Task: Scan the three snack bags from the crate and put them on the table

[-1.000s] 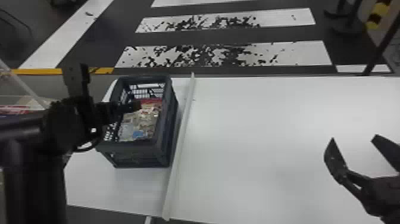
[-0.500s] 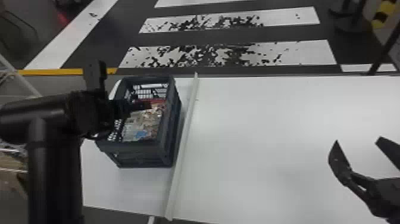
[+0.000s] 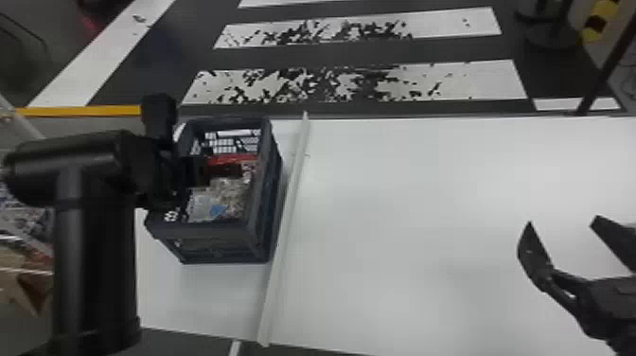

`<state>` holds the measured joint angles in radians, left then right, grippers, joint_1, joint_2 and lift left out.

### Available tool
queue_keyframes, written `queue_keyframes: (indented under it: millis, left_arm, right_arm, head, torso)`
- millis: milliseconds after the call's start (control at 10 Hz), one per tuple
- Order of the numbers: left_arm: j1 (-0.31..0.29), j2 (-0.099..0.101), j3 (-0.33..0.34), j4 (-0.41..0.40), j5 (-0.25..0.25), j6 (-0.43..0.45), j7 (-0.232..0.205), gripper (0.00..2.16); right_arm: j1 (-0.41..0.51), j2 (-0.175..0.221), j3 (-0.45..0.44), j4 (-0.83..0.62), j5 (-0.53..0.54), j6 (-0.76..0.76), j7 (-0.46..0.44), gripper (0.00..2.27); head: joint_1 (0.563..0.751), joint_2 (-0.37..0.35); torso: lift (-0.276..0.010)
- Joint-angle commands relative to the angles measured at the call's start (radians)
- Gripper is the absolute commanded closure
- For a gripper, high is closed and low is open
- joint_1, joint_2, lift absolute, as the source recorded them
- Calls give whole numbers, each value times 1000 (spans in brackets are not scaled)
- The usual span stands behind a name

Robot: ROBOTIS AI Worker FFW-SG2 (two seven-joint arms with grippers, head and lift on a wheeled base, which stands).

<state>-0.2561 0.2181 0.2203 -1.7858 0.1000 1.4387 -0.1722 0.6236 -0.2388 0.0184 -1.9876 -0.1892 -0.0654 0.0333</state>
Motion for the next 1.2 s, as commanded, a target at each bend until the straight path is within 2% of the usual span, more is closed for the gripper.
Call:
queue_keyframes:
  millis: [0, 200, 400, 500, 600, 800, 900, 1100]
  left_arm:
    - [-11, 3, -4, 28, -19, 33, -13, 140]
    - [-35, 4, -4, 59, -29, 64, -41, 140]
    - [-80, 6, -4, 126, -46, 88, -78, 144]
    - [-86, 7, -6, 143, -51, 88, -86, 228]
    - [-89, 9, -6, 169, -59, 88, -113, 468]
    - [-78, 10, 22, 190, -43, 64, -135, 1686]
    - [-68, 10, 37, 186, -39, 58, -139, 2074]
    - [-31, 10, 74, 177, -34, 42, -187, 2121]
  right_arm:
    - [-1, -5, 2, 3, -3, -3, -3, 70]
    - [-1, -10, 5, 3, -3, -3, -6, 70]
    - [-4, -14, 11, 3, -3, -3, -9, 70]
    - [-18, -17, 20, 7, -3, -3, -9, 66]
    - [-22, -22, 25, 12, -4, -3, -9, 66]
    - [-25, -30, 25, 20, -10, -3, -9, 63]
    - [-24, -33, 25, 20, -23, -3, -9, 63]
    - [-22, -33, 25, 20, -29, -6, -9, 60]
  head:
    - [695, 162]
    - [695, 162]
    - [695, 160]
    - [695, 160]
    - [695, 161]
    - [695, 162]
    - [695, 164]
    - [695, 165]
  torso:
    - [-94]
    - [-94]
    - [-94]
    - [-94]
    - [-94]
    - [-94]
    - [-94]
    - [-94]
